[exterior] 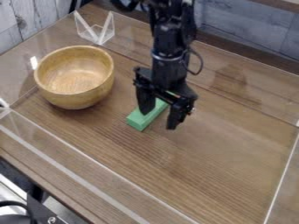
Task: Put green object into wooden bowl
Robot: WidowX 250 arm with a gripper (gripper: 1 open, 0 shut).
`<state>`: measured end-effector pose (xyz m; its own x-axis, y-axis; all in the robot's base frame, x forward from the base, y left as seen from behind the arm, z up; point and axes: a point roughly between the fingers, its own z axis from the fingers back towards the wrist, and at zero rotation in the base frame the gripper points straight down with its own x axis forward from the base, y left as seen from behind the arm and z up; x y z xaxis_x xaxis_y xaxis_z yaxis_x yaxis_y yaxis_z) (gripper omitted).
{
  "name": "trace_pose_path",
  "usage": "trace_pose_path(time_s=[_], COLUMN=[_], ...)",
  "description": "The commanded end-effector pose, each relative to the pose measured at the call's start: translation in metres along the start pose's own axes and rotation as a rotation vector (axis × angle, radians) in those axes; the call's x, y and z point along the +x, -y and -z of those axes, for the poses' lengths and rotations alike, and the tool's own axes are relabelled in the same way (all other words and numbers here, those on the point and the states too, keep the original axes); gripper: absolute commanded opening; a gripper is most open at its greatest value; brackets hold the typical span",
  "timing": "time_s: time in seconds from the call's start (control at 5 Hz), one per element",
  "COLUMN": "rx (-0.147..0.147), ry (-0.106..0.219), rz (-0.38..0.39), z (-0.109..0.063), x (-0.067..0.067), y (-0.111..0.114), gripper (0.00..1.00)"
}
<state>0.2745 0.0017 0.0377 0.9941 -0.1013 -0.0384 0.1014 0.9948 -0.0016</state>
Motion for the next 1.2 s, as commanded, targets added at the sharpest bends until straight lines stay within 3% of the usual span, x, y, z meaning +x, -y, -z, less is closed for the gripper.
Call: trace_pose_path(time_s=[0.0,0.2,0.4,0.6,0.8,1.0], rx=[0.007,0.008,0.003,-0.032,-0.062,-0.059], ry=[0.049,0.052,0.057,0.062,0.070,0.070], rz=[-0.056,-0.033,-0.004,0.010,-0.011,-0.020], z=[0.002,0.003,0.002,-0.002,-0.004,-0.001], x=[0.008,0.009,0.009,0.008,0.006,0.005], y=[-0.008,-0.013,-0.016,-0.017,-0.016,-0.019], gripper=[1.00,0.00,0.00,1.00,1.00,0.00])
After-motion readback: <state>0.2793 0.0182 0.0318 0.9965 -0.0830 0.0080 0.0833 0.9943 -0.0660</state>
